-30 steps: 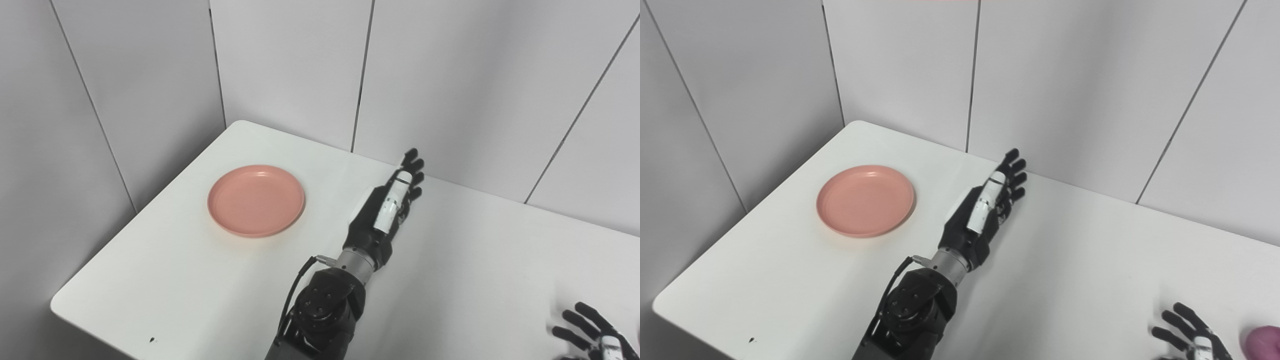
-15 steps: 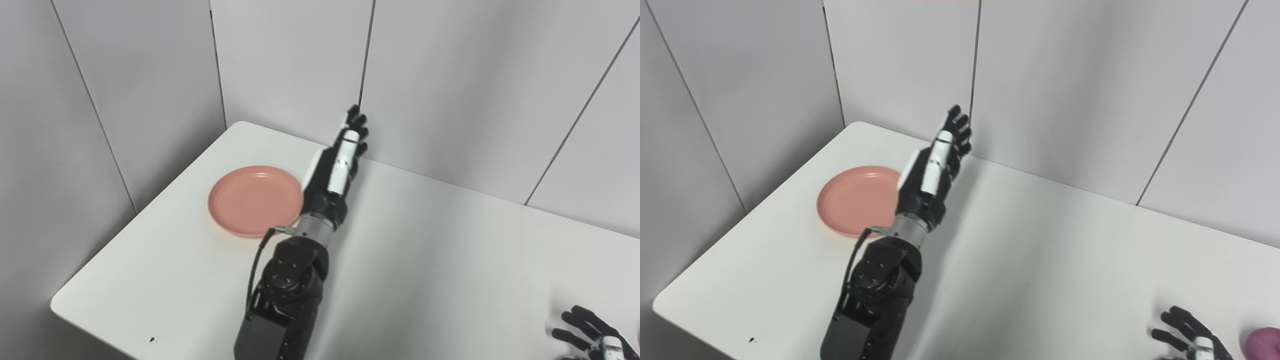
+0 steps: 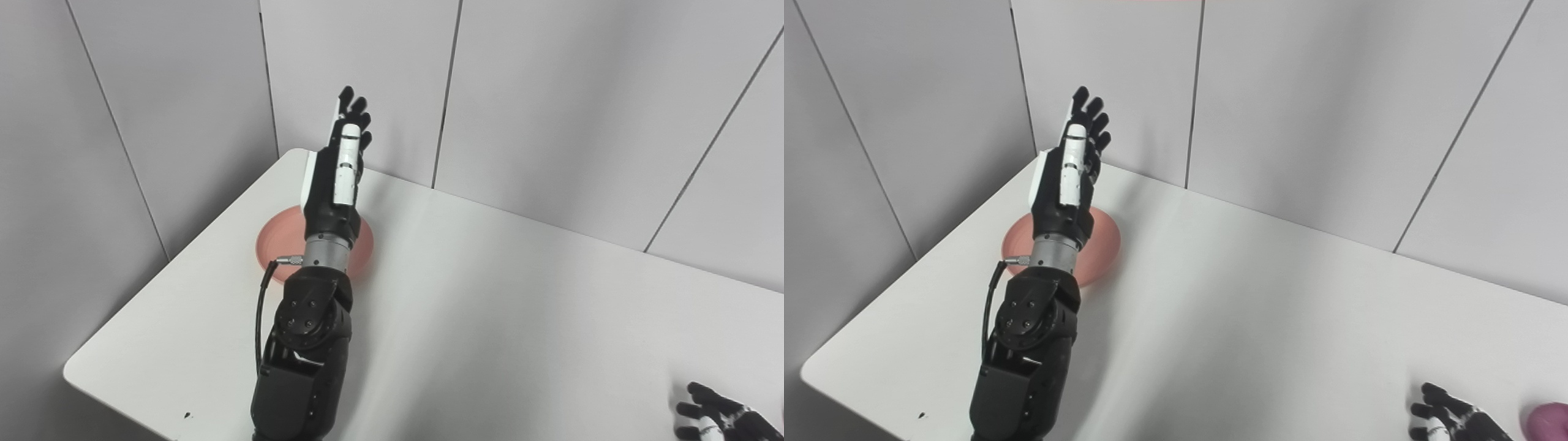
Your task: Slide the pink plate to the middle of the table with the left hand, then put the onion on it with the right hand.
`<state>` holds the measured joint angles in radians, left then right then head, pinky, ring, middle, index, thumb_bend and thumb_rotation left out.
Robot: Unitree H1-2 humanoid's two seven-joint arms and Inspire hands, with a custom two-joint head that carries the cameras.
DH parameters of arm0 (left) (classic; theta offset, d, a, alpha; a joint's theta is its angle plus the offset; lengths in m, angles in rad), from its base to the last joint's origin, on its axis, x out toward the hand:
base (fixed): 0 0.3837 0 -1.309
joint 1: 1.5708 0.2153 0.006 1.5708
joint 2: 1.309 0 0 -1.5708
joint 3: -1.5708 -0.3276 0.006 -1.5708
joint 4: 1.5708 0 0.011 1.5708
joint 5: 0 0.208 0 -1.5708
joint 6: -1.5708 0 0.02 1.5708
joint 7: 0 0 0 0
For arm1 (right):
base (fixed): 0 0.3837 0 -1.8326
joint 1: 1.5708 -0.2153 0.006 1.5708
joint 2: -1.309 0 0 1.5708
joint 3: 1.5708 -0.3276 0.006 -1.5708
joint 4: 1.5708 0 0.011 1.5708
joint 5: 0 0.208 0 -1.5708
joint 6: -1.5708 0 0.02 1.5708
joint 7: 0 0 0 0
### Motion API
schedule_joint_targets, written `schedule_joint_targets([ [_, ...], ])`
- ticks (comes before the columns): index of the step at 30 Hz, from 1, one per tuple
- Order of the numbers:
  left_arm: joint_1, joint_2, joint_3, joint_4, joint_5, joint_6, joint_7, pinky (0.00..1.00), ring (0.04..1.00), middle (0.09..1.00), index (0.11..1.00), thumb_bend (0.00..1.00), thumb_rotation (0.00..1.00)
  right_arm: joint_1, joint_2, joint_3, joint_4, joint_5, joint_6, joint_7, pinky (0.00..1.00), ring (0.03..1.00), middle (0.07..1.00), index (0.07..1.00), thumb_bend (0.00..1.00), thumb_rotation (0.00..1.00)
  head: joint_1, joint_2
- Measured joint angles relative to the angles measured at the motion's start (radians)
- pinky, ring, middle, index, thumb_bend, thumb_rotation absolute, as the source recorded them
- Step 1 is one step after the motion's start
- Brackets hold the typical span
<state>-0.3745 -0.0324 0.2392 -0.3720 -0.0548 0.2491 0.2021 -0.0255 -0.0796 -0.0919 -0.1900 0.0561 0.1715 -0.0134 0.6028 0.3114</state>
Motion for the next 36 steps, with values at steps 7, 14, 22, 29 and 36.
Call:
schedule_joint_targets([
  [7,-0.035,0.041,0.084,-0.027,-0.015,0.000,0.040,0.97,0.977,0.973,0.955,0.37,1.00,0.000,-0.001,0.000,0.000,0.000,0.000,0.000,0.33,0.493,0.646,0.528,0.46,0.00,-0.002,-0.002],
  [14,-0.037,0.076,0.151,-0.011,-0.055,0.001,0.067,0.94,0.972,0.971,0.961,0.38,1.00,0.000,0.000,0.000,0.000,0.000,0.001,0.000,0.33,0.493,0.653,0.528,0.46,0.00,0.005,-0.006],
  [22,-0.039,0.157,0.204,0.071,-0.076,-0.008,0.087,0.97,0.966,0.967,0.958,0.37,1.00,0.000,-0.001,0.000,0.000,0.000,0.000,0.000,0.34,0.498,0.646,0.525,0.46,0.00,0.006,-0.003],
  [29,-0.029,0.202,0.244,0.173,-0.120,-0.040,0.079,0.98,0.978,0.977,0.960,0.38,1.00,0.000,-0.005,0.000,0.002,0.001,-0.002,0.002,0.34,0.502,0.653,0.525,0.46,0.00,0.011,-0.005],
  [36,-0.016,0.205,0.294,0.236,-0.176,-0.081,0.079,0.97,0.957,0.955,0.946,0.38,1.00,0.000,-0.007,0.000,0.002,0.001,-0.003,0.002,0.34,0.502,0.645,0.523,0.46,0.00,0.015,-0.003],
])
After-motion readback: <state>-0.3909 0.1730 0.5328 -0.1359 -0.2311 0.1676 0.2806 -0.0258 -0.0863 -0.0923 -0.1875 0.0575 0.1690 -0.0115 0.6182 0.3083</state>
